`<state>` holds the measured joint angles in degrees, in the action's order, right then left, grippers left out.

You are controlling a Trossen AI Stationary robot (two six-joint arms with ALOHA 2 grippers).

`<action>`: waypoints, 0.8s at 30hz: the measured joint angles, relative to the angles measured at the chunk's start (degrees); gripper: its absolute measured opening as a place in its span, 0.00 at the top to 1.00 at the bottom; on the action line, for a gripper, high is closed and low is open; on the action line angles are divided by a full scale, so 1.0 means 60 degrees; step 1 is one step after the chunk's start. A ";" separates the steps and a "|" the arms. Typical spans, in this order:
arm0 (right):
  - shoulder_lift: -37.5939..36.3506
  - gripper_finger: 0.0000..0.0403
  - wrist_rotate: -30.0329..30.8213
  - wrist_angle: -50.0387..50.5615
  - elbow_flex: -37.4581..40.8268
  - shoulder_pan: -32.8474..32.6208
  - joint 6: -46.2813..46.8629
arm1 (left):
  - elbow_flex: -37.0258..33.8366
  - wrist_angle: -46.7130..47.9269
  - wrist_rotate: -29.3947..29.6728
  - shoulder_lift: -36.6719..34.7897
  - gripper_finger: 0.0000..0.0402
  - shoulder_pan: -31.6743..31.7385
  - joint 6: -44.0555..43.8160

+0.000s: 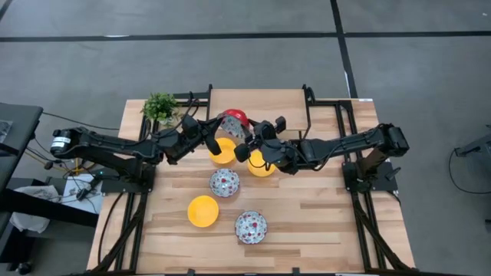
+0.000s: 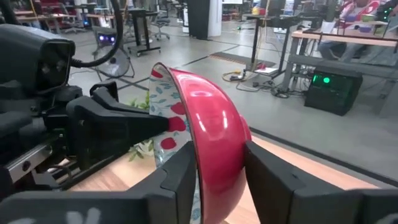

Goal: Pick & Place Mini bowls
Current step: Put the top right white patterned bowl on the shelf

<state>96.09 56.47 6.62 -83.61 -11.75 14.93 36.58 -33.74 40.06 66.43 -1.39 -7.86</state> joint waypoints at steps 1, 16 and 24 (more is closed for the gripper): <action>0.0004 0.68 -0.0013 0.0038 0.0000 -0.0006 -0.0002 | 0.0000 0.0000 0.0007 0.0000 0.99 0.0000 0.0000; 0.0033 0.54 -0.0270 0.0669 -0.0251 -0.0102 -0.0494 | 0.0000 0.0053 0.0081 -0.0296 0.99 0.0011 0.0423; 0.0028 0.56 -0.0273 0.0747 -0.0251 -0.0106 -0.0577 | 0.0002 0.0069 0.0216 -0.0419 0.99 0.0055 0.0628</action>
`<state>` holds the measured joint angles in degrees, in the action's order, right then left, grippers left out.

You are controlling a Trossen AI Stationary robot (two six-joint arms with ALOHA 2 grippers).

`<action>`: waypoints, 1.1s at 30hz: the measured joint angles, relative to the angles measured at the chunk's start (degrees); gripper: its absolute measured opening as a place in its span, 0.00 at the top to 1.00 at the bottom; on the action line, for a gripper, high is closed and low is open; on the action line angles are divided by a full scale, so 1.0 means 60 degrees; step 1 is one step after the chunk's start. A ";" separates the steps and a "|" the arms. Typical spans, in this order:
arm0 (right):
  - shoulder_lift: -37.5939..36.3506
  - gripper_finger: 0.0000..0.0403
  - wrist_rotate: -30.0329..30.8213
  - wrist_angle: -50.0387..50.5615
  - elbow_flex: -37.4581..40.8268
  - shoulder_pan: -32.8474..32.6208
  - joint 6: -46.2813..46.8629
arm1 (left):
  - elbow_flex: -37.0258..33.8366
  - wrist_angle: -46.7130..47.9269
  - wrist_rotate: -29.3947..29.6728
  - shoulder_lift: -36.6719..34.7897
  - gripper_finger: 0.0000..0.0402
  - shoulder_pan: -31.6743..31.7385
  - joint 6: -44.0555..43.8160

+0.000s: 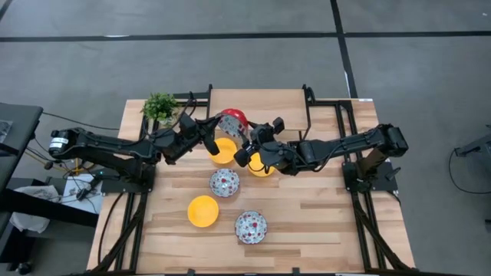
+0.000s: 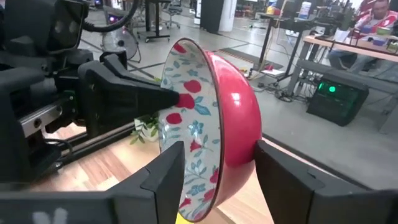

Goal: Pick & Place Mini bowls
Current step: Put the top right white patterned bowl on the shelf

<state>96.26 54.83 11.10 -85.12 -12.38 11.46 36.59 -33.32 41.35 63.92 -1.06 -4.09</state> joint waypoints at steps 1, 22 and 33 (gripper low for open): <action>-0.0039 0.56 -0.0023 0.0057 0.0001 -0.0004 0.0001 | 0.0001 0.0035 0.0034 0.0000 0.99 0.0014 -0.0010; -0.0676 0.71 0.0178 0.0513 0.0004 -0.0397 -0.0977 | 0.0023 0.0220 0.0310 -0.0011 0.99 0.0604 -0.0536; -0.1725 0.98 0.0372 0.4158 0.0219 -0.0379 0.0262 | 0.1009 0.1743 -0.0189 -0.0012 0.99 0.0699 -0.1146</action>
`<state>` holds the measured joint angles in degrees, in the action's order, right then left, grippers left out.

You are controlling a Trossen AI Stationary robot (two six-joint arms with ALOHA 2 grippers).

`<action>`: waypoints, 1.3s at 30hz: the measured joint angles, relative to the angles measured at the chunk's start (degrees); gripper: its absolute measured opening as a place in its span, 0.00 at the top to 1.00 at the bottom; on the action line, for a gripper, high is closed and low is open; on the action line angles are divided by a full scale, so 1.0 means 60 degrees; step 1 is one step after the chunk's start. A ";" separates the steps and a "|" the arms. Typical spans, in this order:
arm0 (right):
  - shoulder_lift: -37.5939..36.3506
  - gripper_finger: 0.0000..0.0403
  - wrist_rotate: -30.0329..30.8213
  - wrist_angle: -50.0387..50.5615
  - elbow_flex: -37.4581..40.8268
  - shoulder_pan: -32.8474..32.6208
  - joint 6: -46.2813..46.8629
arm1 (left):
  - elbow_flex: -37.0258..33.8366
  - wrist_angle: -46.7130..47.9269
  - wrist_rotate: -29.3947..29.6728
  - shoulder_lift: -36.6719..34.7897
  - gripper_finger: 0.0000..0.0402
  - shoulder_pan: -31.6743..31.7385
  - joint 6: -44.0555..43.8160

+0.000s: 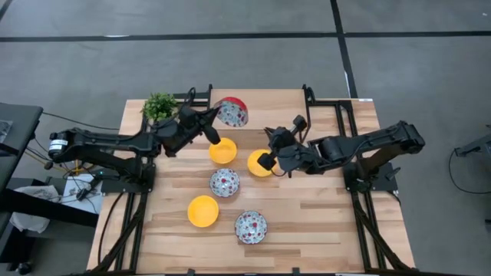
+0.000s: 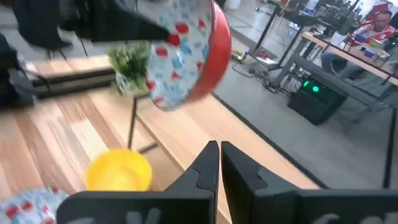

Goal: Pick & Place Mini bowls
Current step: Put the top right white patterned bowl on the shelf

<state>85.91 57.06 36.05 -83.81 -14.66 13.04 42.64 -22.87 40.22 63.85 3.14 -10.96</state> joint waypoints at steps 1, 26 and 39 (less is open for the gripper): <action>-0.0111 0.97 -0.0001 0.0062 0.0172 0.0001 0.0004 | 0.0203 0.0321 0.0003 0.0052 0.99 0.0011 -0.0062; -0.6071 1.00 -0.3602 -0.2491 0.5374 -0.0388 -0.1908 | 0.4673 0.5932 -0.3306 0.2424 0.99 0.2316 -0.3496; -0.7293 1.00 -0.4961 -0.4494 0.7011 -0.0558 -0.2763 | 0.5790 0.8845 -0.4973 0.2489 0.99 0.3485 -0.4759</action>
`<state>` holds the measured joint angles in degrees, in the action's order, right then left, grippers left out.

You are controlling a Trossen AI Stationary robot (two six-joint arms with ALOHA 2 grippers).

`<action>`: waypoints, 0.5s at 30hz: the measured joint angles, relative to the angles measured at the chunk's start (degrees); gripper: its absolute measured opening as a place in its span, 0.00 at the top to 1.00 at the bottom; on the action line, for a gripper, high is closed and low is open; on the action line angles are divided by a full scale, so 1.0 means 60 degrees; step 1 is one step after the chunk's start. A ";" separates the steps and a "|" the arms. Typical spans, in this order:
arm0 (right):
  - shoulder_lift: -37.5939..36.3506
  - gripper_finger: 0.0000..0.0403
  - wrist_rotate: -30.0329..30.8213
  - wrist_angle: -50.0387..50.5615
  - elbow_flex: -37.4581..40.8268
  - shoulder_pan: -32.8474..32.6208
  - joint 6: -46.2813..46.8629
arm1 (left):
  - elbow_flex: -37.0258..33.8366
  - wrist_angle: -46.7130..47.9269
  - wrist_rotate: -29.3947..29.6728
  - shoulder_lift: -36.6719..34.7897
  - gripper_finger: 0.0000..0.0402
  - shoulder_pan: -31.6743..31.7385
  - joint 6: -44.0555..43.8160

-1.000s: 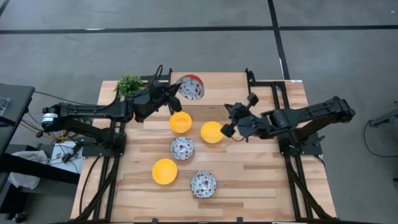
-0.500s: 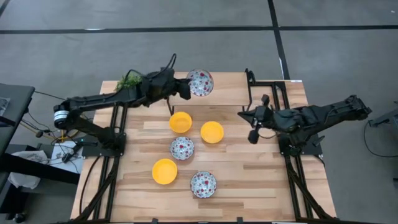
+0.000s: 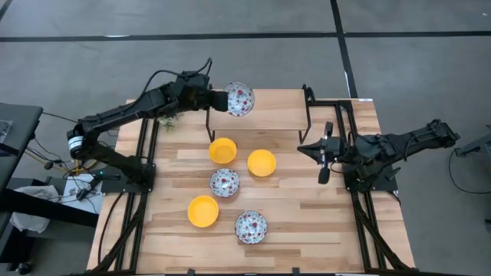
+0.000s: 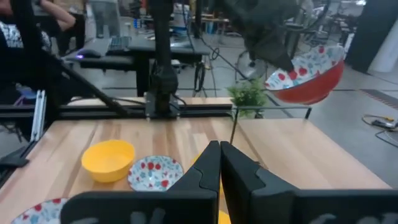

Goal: Pick & Place Mini bowls
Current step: Put the top right white patterned bowl on the shelf

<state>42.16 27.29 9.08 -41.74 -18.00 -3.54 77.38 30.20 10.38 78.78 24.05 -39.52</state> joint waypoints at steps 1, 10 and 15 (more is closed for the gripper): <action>-0.0001 1.00 -0.0076 0.0021 0.0069 0.0001 0.0003 | 0.0000 0.0133 -0.0065 0.0000 0.99 0.0083 -0.0044; -0.0602 1.00 -0.0569 -0.0390 0.0736 0.0012 0.0006 | -0.0004 0.0876 -0.0626 0.0010 0.99 0.0903 -0.0541; -0.1310 1.00 -0.0590 -0.0382 0.1168 0.0004 0.0006 | -0.0011 0.0884 -0.1222 0.0086 0.99 0.1286 -0.1054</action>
<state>34.30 23.75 6.79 -34.73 -17.98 -3.51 77.32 35.51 3.05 79.30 31.76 -45.84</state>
